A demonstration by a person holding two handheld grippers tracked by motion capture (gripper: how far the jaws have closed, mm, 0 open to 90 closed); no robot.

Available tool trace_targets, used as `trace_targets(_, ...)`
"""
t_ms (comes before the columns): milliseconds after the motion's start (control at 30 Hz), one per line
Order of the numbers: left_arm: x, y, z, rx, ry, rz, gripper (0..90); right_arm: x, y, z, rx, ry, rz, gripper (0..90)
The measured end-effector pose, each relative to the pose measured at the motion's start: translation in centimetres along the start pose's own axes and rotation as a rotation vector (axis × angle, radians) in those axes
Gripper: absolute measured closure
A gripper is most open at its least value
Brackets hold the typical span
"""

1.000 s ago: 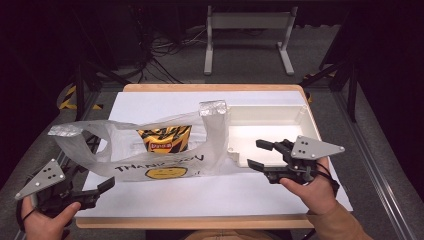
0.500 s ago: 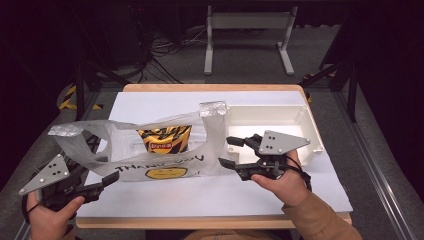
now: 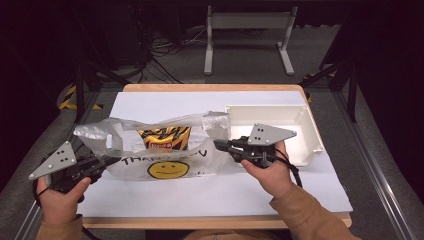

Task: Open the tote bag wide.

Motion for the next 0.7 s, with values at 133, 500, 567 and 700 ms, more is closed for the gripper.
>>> trace_targets(133,0.7,-0.2,0.4,0.006,0.005,-0.007,89.0,-0.5,0.0,0.2,-0.007,-0.003,0.019,90.0)
trace_targets(500,1.1,-2.6,1.6,0.061,-0.045,-0.049,87.5,-1.2,-2.8,2.2,0.054,0.031,0.112,90.0)
trace_targets(567,1.1,-3.1,1.6,0.068,-0.051,-0.06,87.8,-1.1,-3.4,2.5,0.062,0.035,0.118,90.0)
trace_targets(700,1.1,-4.4,1.9,0.107,-0.057,-0.081,88.9,-1.2,-4.7,2.9,0.076,0.036,0.139,90.0)
Point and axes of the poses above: each handheld gripper's, and its own axes: z roughly forward along the jaws, y roughly out of its top, x roughly to its left, the point moved 3 cm from there along z, roughly forward along the jaws, and after that the axes turned 7 degrees about z, right-handed, at the moved point
